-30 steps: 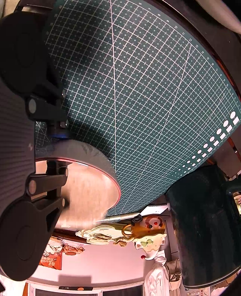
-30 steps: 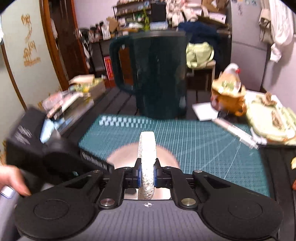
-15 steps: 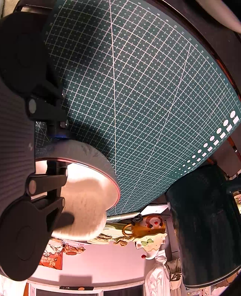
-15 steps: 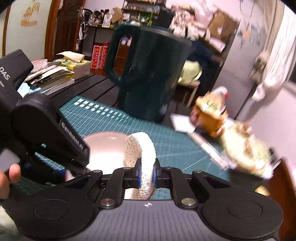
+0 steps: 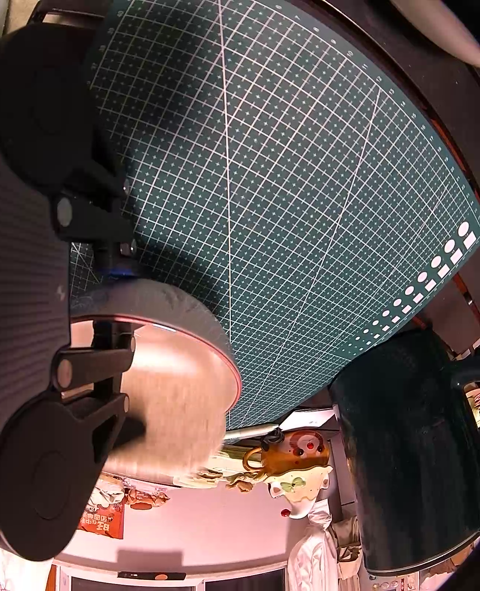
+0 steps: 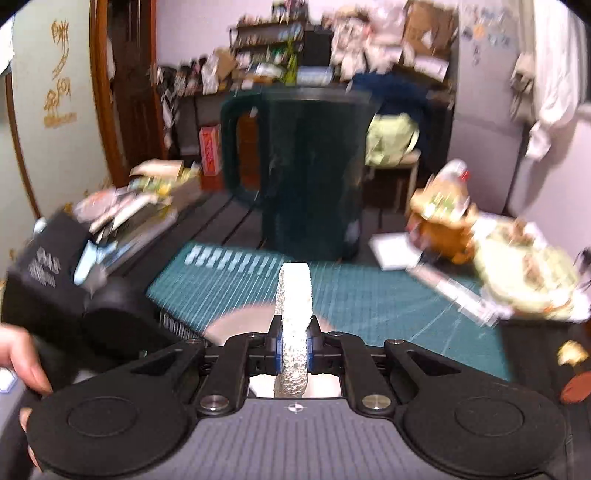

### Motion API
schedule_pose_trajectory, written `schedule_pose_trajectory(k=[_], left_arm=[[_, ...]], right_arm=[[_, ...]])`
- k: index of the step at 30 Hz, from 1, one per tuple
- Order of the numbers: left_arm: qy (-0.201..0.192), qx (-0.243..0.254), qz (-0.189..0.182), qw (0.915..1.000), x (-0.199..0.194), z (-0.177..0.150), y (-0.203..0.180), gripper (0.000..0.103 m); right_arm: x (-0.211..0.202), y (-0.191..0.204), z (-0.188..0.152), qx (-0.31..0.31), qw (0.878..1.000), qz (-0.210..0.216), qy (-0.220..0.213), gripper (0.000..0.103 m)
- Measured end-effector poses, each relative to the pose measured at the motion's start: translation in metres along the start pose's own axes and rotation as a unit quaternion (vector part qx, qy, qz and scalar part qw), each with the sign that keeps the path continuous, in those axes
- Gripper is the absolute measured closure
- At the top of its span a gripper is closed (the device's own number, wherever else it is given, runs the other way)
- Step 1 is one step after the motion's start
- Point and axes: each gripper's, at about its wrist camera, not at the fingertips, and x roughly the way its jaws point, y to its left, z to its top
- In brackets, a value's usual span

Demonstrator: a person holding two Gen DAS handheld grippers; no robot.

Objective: Clean bowl
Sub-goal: 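Rub the white sponge along the bowl's inner wall with the right tool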

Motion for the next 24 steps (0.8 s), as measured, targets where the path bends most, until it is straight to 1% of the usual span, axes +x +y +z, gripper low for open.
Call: schedule_pose_trajectory(k=[1,2,3,6,8,9,10,12,13,15,17,19,24], left_arm=[[0.0,0.0,0.001,1.0,0.001,0.001,-0.008,0.085],[-0.001,-0.001,0.0,1.0,0.0,-0.001,-0.008,0.085],[0.0,-0.001,-0.001,1.0,0.001,-0.003,-0.01,0.084],[-0.001,0.006,0.002,1.0,0.001,-0.006,-0.017,0.084],[-0.001,0.005,0.001,1.0,0.0,-0.009,-0.015,0.084],[0.0,0.003,-0.001,1.0,-0.001,-0.011,-0.016,0.084],[0.0,0.002,-0.002,1.0,-0.002,-0.01,-0.024,0.084],[0.0,0.002,-0.002,1.0,-0.004,-0.012,-0.029,0.084],[0.001,0.002,-0.002,1.0,0.0,-0.001,-0.018,0.084],[0.001,0.002,-0.003,1.0,0.002,0.006,0.005,0.084],[0.001,0.0,-0.004,1.0,0.001,0.006,0.011,0.084],[0.0,-0.002,-0.003,1.0,0.001,0.006,0.011,0.084],[0.0,-0.003,-0.003,1.0,0.0,0.004,0.03,0.084]], right_arm=[[0.005,0.0,-0.002,0.007,1.0,0.009,0.01,0.093],[0.015,-0.002,-0.006,0.021,0.999,0.021,0.026,0.093],[0.02,-0.002,-0.008,0.026,0.999,0.021,0.033,0.093],[0.024,-0.001,-0.01,0.017,0.999,0.003,0.04,0.093],[0.024,0.001,-0.009,0.006,0.999,-0.017,0.04,0.093],[0.022,0.001,-0.009,-0.005,0.999,-0.032,0.037,0.093],[0.02,0.002,-0.008,-0.017,0.998,-0.047,0.033,0.093],[0.015,0.0,-0.006,-0.027,0.997,-0.061,0.025,0.093],[0.013,-0.001,-0.005,-0.029,0.997,-0.065,0.021,0.093],[0.003,-0.004,0.0,-0.028,0.997,-0.068,0.009,0.093],[-0.005,-0.005,0.004,-0.034,0.996,-0.076,-0.002,0.093],[-0.015,-0.007,0.009,-0.026,0.997,-0.075,-0.014,0.093],[-0.03,-0.009,0.019,-0.014,0.998,-0.059,-0.031,0.093]])
